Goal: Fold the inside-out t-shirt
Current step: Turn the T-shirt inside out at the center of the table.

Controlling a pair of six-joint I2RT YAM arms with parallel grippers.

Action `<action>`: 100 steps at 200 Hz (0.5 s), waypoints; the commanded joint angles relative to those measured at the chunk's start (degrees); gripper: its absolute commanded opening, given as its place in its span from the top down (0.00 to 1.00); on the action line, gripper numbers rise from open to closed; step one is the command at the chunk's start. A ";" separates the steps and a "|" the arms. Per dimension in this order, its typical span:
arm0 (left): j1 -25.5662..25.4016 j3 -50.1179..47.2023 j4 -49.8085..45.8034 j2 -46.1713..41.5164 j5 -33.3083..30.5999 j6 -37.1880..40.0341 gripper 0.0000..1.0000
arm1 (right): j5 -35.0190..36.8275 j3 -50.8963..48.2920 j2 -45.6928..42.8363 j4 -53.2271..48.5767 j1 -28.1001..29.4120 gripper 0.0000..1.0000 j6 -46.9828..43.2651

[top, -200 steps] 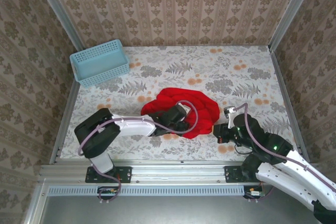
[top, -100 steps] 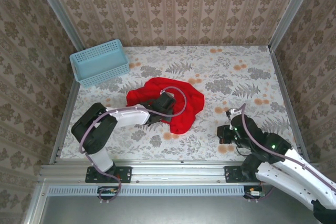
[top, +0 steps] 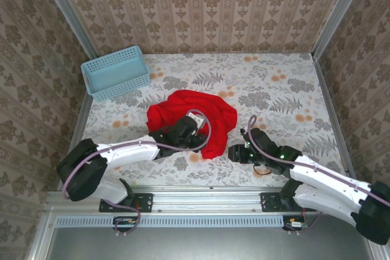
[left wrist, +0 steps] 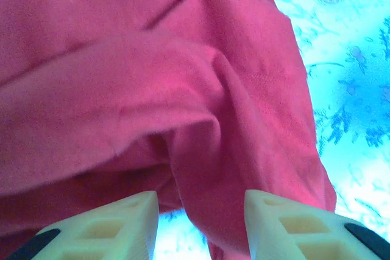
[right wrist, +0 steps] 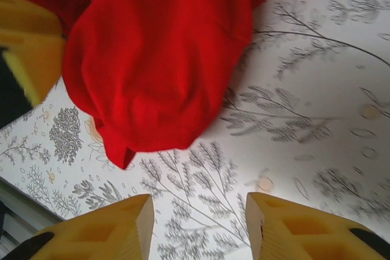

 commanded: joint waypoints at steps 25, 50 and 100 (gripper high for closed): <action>-1.06 -4.85 3.10 -3.82 3.18 -4.56 0.56 | -1.87 2.43 10.38 15.52 3.39 0.45 0.12; -1.03 -6.51 6.59 -3.78 4.78 -6.60 0.57 | 0.96 6.03 17.11 15.38 5.84 0.44 -1.49; -1.08 -8.78 10.02 -3.50 5.79 -8.69 0.55 | 11.05 11.70 25.29 8.19 6.91 0.56 -1.19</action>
